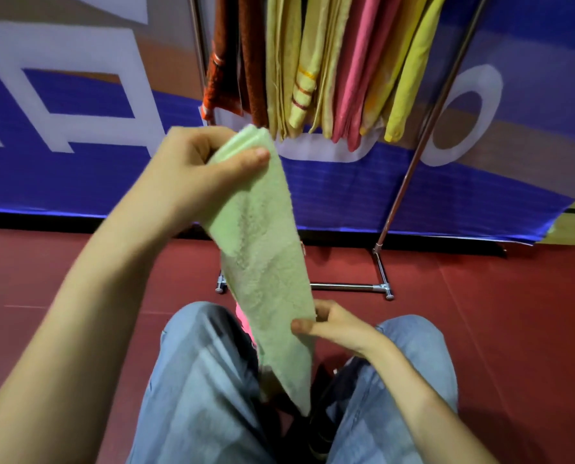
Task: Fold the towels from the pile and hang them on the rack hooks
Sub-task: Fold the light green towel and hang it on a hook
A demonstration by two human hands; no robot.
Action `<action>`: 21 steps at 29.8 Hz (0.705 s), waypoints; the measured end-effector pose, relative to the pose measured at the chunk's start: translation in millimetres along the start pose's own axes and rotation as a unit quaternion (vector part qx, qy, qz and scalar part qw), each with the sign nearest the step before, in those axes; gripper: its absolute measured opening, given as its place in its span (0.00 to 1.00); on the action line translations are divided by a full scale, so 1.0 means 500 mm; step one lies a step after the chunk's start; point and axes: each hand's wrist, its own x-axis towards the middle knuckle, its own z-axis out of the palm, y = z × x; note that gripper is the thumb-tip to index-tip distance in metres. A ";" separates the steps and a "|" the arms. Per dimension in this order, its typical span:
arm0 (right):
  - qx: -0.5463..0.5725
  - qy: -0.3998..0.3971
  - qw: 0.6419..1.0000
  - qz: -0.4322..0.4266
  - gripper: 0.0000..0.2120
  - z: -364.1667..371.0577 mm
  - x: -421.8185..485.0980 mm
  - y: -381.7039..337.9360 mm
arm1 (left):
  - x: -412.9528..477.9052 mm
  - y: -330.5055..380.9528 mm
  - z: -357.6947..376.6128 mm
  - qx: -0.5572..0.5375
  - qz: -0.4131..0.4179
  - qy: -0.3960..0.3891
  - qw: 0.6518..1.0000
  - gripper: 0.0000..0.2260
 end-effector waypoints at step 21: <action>0.025 0.012 0.999 -0.035 0.18 -0.040 -0.004 -0.032 | 0.016 -0.217 -0.052 0.354 -0.170 0.060 0.918 0.15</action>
